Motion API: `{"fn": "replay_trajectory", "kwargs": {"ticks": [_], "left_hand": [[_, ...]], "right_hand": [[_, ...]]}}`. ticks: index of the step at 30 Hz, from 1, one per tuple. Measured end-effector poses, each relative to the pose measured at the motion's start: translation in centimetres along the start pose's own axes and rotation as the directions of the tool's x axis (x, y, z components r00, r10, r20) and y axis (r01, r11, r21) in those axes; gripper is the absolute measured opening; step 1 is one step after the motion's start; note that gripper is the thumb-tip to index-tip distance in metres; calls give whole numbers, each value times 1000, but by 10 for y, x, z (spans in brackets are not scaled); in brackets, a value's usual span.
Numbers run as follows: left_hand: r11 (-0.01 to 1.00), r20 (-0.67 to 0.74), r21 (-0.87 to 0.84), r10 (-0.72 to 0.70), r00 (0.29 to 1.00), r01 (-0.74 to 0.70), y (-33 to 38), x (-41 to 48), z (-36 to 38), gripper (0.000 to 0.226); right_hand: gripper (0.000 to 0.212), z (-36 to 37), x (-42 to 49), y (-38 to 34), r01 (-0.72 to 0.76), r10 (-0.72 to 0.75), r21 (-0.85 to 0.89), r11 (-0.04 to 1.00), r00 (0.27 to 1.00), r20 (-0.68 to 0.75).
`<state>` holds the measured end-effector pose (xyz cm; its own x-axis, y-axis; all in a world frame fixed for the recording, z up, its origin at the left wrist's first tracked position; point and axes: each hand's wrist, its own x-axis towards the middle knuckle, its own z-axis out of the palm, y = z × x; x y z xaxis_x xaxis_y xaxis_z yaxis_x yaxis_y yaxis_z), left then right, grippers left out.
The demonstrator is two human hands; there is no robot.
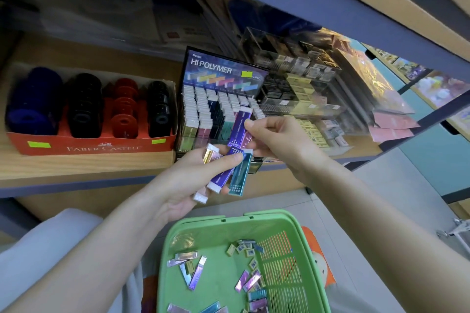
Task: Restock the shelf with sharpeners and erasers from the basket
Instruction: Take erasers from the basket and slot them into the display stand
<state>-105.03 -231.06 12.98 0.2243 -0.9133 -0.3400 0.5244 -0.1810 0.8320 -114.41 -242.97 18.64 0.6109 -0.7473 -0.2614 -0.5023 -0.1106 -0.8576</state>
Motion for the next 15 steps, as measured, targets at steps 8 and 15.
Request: {"fn": "replay_trajectory", "kwargs": {"ticks": [8,15], "left_hand": [[996,-59,83,35,998,-30,-4,3,-3,15],[994,-193,-8,101,976,-105,-2,7,-8,10]], "right_hand": [[17,-1,1,-5,88,-94,-56,995,989,-117],[15,-13,-1,-12,108,-112,-122,987,993,-23]]}}
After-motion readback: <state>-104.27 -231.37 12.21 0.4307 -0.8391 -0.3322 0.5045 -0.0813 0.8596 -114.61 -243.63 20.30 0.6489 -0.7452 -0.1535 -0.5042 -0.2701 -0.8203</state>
